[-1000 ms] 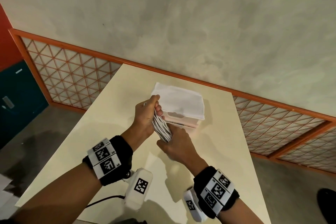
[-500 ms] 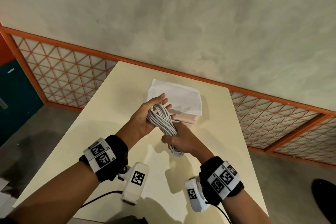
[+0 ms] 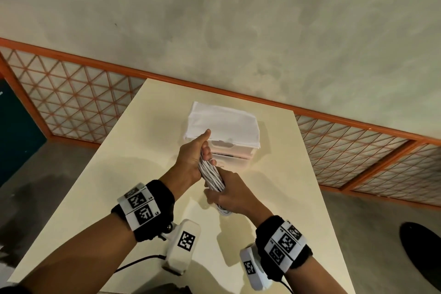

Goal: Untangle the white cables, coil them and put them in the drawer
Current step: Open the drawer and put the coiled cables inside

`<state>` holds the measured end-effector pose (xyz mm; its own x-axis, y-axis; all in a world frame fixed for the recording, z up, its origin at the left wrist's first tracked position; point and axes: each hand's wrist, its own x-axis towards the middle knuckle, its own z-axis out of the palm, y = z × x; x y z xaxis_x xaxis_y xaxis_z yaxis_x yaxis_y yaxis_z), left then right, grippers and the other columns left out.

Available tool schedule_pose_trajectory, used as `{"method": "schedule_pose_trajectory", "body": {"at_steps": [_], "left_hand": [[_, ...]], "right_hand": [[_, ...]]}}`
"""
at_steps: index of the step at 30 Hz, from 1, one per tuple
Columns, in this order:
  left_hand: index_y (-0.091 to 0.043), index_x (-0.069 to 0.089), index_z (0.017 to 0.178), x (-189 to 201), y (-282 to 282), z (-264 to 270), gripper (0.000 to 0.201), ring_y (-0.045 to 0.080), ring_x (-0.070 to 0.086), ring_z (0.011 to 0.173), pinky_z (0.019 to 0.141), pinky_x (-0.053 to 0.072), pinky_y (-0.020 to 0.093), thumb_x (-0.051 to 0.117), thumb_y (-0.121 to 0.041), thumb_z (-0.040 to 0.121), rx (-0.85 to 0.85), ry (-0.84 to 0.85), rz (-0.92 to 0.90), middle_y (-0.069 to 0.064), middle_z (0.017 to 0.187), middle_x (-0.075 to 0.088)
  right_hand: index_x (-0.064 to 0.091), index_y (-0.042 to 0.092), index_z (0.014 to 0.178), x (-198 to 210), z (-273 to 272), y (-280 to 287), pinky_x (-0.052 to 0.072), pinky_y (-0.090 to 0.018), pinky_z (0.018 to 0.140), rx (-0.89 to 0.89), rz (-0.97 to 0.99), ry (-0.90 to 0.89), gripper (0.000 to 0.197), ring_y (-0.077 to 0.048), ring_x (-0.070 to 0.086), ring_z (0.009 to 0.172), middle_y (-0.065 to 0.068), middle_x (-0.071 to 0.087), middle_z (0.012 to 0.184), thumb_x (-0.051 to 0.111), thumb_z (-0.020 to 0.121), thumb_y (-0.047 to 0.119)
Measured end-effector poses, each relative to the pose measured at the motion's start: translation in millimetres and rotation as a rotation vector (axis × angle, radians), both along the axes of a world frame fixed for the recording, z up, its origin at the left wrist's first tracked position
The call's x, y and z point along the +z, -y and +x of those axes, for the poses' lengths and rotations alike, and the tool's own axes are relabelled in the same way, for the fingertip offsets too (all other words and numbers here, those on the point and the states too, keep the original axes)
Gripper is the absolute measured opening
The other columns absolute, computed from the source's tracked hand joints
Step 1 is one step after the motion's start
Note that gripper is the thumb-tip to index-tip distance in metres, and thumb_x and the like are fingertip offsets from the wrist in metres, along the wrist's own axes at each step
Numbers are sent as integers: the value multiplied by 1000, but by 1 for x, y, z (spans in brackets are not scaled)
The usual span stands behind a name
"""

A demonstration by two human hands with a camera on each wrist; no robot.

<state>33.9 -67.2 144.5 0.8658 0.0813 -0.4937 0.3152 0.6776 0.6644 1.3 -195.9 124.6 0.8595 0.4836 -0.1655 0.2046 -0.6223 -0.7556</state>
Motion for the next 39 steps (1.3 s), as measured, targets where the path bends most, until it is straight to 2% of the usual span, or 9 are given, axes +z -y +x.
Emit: {"method": "schedule_pose_trajectory", "body": {"at_steps": [5,12,22,25,27,30,33,36,39], "left_hand": [[-19,33,40,-6,3,6,55,8,28,26,34,35,16,60,-24,88,-122,25,-69,-5,31,27],[-20,35,39,-17,9,14,56,7,33,29,38,38,18,61,-28,87,-254,44,-143,-6,33,29],[-19,44,44,-45,31,48,41,9,44,38,48,46,22,66,-31,77,-248,44,-173,-4,40,42],[-15,56,55,-61,38,55,39,15,59,54,68,54,29,64,-44,80,-232,-9,-182,2,55,61],[-9,66,73,-78,40,56,55,21,67,73,85,50,36,54,-61,81,-220,-74,-186,9,74,70],[-2,64,100,-110,47,58,81,25,63,92,81,51,38,38,-76,79,-175,-225,-68,13,94,68],[-1,58,107,-132,56,61,71,22,59,88,73,48,33,34,-65,88,-79,-298,85,11,96,62],[-6,61,89,-140,61,68,51,15,56,80,75,45,27,37,-51,94,-13,-259,131,7,87,60],[3,59,104,-140,61,76,49,20,50,74,73,41,24,40,-41,96,30,-232,146,27,81,56]], "right_hand": [[53,11,84,-2,-2,4,48,-41,67,-13,1,45,22,-27,57,67,-10,61,77,67,82,27],[53,3,82,-10,3,16,40,-32,65,-34,123,-129,48,-14,49,65,-4,55,71,76,72,44],[63,10,86,-27,49,48,54,-34,84,11,170,-333,11,-17,71,75,-3,73,78,65,83,19],[54,18,78,-39,67,60,54,-37,74,47,135,-367,12,-15,63,63,0,64,69,63,87,18],[53,19,79,-50,78,70,53,-40,74,74,82,-374,14,-15,61,64,0,63,70,63,87,23],[54,17,83,-68,87,89,51,-41,74,92,27,-404,17,-16,61,67,1,63,71,63,88,29],[56,13,84,-80,89,105,48,-35,70,63,41,-452,19,-12,59,63,0,61,69,63,89,30],[58,4,95,-87,91,115,46,-33,71,37,30,-490,28,-16,60,68,-6,62,76,63,89,31],[59,7,96,-92,93,120,46,-32,71,32,22,-497,25,-17,60,68,-5,62,76,63,89,31]]}}
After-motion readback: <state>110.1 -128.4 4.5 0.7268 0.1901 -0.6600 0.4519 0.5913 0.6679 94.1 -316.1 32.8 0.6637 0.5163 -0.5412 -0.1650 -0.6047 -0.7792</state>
